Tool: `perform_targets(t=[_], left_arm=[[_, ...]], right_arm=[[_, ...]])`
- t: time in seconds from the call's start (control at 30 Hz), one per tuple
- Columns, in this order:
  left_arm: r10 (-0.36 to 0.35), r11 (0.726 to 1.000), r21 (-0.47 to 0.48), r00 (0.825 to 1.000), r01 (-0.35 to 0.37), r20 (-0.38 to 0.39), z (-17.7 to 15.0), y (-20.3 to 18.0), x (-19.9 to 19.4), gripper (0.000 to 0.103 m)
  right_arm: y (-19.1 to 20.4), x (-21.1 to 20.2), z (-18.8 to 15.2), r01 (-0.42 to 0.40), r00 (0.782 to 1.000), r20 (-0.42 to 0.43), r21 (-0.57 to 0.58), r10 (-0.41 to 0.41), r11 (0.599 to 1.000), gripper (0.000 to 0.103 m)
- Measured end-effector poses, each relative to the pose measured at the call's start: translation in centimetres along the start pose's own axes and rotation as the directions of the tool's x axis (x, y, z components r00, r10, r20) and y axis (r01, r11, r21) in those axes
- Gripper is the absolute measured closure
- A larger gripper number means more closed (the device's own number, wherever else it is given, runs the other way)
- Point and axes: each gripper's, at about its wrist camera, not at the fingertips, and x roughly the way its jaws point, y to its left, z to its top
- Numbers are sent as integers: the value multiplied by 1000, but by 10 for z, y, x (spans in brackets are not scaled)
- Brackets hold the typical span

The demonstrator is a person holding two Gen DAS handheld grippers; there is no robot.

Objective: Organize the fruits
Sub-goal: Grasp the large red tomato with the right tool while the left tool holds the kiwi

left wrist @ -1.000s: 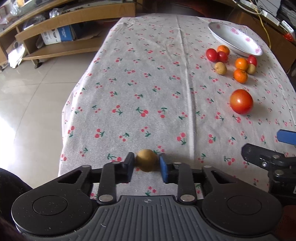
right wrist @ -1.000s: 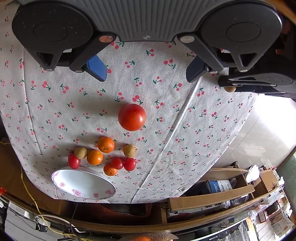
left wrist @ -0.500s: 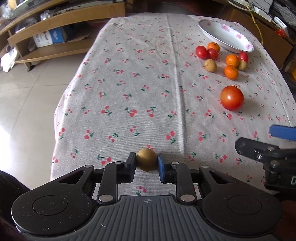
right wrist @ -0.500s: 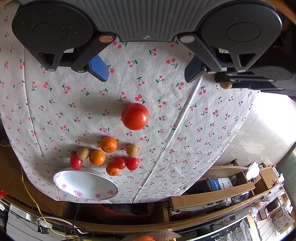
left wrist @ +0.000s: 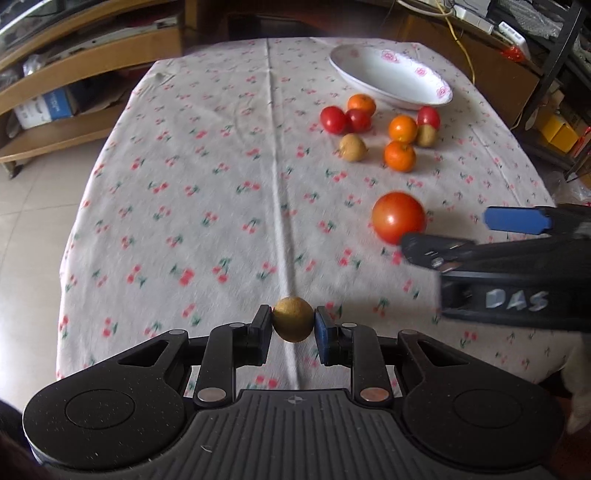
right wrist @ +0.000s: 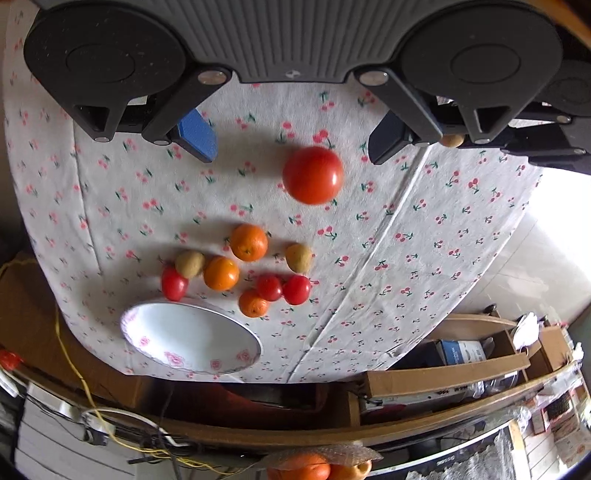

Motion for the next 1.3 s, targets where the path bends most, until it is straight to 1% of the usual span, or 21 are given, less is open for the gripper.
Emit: perform_targets(t=[0.1,0.2,0.23,0.27,0.3,0.33,0.37,0.4,0.43,0.5,0.53,0.67,0.9,1.0,1.07,1.13,1.17,1.27,1.3], left_arm=[[-6,1000,11,1000,6,2,7,-4,5,71],[-10,1000,9,1000,10,-8,11,-4,10,71],[-10,1000,6,1000,10,-11,12,-4,12,71],[-9,1000,4,1000,9,-14,13,-3,14,71],[-7,1000,2,1000,7,-17,13,-3,15,71],[-5,1000,0,1000,5,-20,14,-2,16,71],[-2,1000,1,1000,2,-19,15,-3,17,71],[0,1000,3,1000,1,-20,17,-4,19,71],[1,1000,4,1000,-1,-20,17,-4,19,71],[5,1000,12,1000,-5,-22,18,-7,21,71],[10,1000,20,1000,-10,-20,18,-8,21,71],[26,999,41,1000,-26,-17,19,-12,21,71],[36,998,44,999,-35,-10,21,-16,17,71],[41,997,59,999,-42,15,28,-21,10,71],[27,997,65,999,-29,26,35,-27,3,71],[40,994,96,998,-44,49,40,-35,0,71],[46,993,108,997,-52,55,41,-37,1,71],[19,994,106,999,-22,35,42,-36,9,71],[20,994,110,999,-24,33,41,-36,12,71]], right_arm=[[0,11,6,3,1000,-13,-16,-3,1000,13],[-4,23,10,-2,999,-38,-8,1,1000,14],[-6,26,11,-9,999,-48,-3,9,1000,16],[-8,29,11,-18,998,-59,3,18,1000,19],[-10,33,12,-28,997,-74,9,29,1000,25],[-12,37,12,-49,995,-90,22,51,999,31],[-14,40,11,-71,991,-110,39,75,997,34],[-14,40,11,-73,991,-107,35,77,997,37],[-13,39,11,-76,991,-106,22,77,997,49],[-11,38,9,-73,992,-108,6,73,997,59],[-11,37,8,-68,992,-106,-4,67,998,63],[-14,35,8,-78,991,-105,5,78,997,65],[-17,24,5,-78,994,-83,-5,77,997,67],[-21,12,6,-74,996,-52,2,74,997,71],[-22,6,8,-68,997,-38,1,68,998,72],[-22,7,9,-70,996,-48,-1,70,998,72],[-23,6,8,-71,997,-39,5,71,997,72],[-27,7,6,-83,996,-27,9,83,996,72],[-28,8,5,-91,995,-29,21,91,996,71]])
